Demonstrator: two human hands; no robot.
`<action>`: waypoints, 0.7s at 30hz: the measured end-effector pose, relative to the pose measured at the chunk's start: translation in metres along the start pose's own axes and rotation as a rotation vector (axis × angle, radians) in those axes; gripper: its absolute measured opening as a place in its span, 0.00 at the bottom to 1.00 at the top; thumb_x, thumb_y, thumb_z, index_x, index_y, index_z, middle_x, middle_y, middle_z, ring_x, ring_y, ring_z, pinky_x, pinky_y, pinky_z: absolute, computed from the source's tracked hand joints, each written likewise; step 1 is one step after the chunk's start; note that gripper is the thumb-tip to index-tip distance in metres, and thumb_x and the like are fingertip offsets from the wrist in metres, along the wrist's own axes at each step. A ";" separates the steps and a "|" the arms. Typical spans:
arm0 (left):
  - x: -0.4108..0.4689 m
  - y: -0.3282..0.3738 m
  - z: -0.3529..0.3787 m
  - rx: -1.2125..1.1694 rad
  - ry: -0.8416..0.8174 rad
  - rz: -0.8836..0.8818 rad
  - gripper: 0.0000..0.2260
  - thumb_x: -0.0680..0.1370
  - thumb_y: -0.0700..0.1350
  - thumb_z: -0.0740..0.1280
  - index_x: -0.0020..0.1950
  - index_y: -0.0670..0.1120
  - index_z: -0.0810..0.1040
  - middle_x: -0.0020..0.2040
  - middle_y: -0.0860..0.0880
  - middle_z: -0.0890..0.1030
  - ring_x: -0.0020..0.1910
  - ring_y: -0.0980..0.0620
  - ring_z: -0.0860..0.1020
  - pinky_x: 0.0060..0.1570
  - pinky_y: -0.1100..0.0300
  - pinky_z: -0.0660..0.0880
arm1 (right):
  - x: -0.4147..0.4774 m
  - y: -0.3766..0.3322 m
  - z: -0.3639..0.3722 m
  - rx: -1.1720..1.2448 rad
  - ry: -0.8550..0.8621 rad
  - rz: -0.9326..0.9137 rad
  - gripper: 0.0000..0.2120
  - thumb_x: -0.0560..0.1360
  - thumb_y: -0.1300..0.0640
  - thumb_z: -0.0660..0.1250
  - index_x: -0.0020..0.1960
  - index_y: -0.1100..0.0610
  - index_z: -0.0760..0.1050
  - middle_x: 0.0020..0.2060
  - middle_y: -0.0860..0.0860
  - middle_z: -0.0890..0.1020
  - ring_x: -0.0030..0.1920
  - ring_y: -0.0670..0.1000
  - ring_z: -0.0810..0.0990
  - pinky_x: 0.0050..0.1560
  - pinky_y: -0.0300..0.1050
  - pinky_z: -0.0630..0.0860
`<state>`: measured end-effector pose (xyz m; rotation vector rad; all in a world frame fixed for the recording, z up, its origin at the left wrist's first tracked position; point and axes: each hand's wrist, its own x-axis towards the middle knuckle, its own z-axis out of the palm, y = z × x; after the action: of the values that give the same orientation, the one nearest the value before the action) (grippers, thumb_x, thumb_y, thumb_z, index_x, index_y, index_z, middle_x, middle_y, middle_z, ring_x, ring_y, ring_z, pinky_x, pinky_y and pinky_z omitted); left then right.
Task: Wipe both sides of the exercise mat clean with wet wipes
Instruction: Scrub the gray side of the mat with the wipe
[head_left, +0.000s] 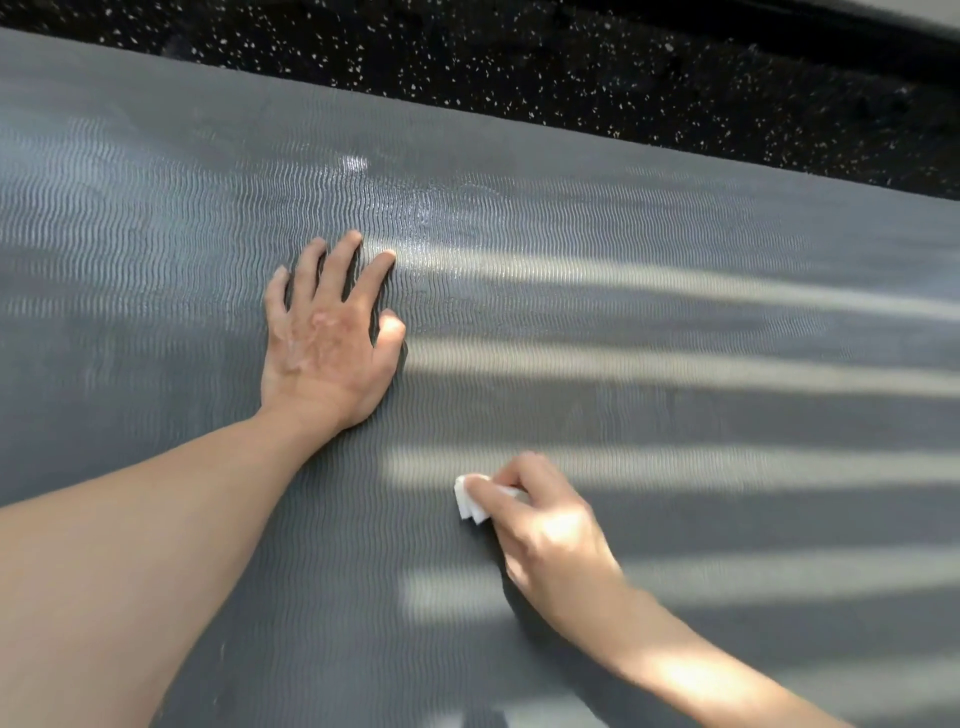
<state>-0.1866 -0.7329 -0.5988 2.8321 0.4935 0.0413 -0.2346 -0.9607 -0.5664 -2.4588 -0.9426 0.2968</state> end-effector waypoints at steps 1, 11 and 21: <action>0.001 0.000 0.000 0.001 0.005 0.004 0.24 0.79 0.52 0.57 0.76 0.53 0.63 0.79 0.48 0.58 0.78 0.45 0.53 0.76 0.43 0.47 | -0.012 0.002 0.001 0.003 -0.008 -0.060 0.12 0.69 0.69 0.61 0.46 0.57 0.78 0.38 0.51 0.71 0.38 0.51 0.73 0.33 0.45 0.74; 0.000 0.000 0.002 -0.007 0.041 0.030 0.24 0.80 0.51 0.58 0.76 0.51 0.63 0.79 0.47 0.59 0.78 0.44 0.54 0.75 0.43 0.48 | -0.044 -0.005 0.005 -0.052 -0.061 -0.074 0.08 0.68 0.61 0.63 0.44 0.53 0.78 0.38 0.47 0.67 0.37 0.47 0.68 0.26 0.39 0.69; -0.004 0.001 0.002 0.174 -0.046 0.083 0.26 0.82 0.51 0.48 0.80 0.48 0.54 0.81 0.44 0.52 0.79 0.41 0.51 0.75 0.42 0.50 | -0.043 -0.007 0.006 -0.019 -0.064 -0.011 0.07 0.69 0.62 0.64 0.43 0.51 0.73 0.38 0.48 0.68 0.39 0.46 0.63 0.30 0.42 0.71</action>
<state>-0.1900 -0.7363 -0.6006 3.0146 0.3862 -0.0535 -0.2727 -0.9832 -0.5674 -2.4742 -0.9891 0.3661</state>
